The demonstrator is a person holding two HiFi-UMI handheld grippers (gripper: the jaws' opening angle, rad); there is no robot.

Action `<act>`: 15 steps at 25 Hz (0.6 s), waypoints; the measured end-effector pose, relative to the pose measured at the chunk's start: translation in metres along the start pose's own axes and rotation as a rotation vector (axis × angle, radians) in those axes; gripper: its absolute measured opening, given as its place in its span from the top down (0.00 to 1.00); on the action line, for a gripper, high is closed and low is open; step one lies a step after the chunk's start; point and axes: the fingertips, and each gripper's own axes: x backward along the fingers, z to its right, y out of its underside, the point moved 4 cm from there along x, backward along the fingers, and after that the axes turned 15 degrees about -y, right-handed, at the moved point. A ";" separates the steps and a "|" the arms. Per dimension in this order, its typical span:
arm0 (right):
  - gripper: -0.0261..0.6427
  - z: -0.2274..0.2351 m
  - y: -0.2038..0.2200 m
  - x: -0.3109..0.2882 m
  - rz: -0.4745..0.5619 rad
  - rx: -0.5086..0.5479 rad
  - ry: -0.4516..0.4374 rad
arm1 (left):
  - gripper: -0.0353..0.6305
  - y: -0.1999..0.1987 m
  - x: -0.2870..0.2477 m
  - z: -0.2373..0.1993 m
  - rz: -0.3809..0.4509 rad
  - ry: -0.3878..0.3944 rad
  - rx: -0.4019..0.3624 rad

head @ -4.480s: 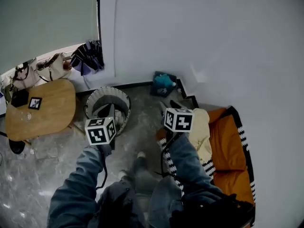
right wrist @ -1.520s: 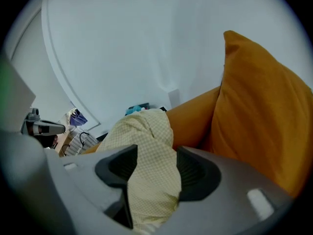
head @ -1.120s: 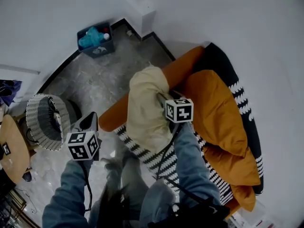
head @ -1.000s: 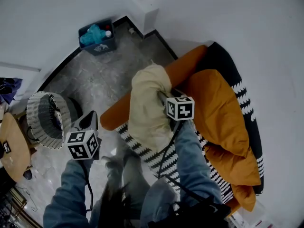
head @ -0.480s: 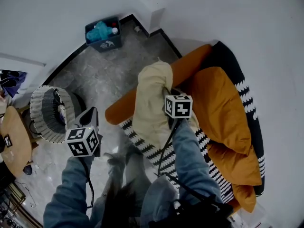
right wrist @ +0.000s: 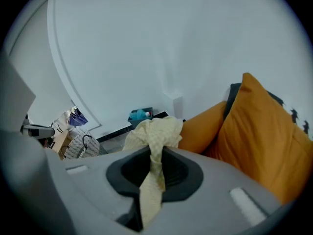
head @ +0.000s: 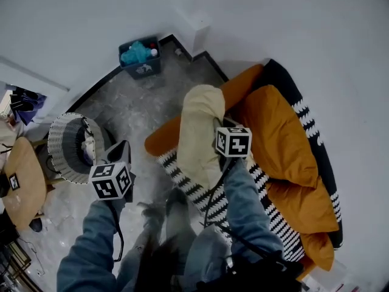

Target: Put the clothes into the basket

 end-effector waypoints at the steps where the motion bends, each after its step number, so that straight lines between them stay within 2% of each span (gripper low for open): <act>1: 0.88 -0.007 -0.001 0.011 0.017 0.002 0.007 | 0.94 0.000 0.008 0.000 0.013 0.011 -0.002; 6: 0.88 -0.045 -0.023 0.069 0.117 0.015 0.056 | 0.94 -0.016 0.047 -0.010 0.090 0.058 -0.019; 11: 0.88 -0.100 -0.019 0.135 0.209 -0.006 0.083 | 0.94 -0.027 0.106 -0.040 0.156 0.067 -0.030; 15: 0.88 -0.147 -0.031 0.186 0.301 0.035 0.117 | 0.94 -0.037 0.149 -0.064 0.227 0.087 -0.019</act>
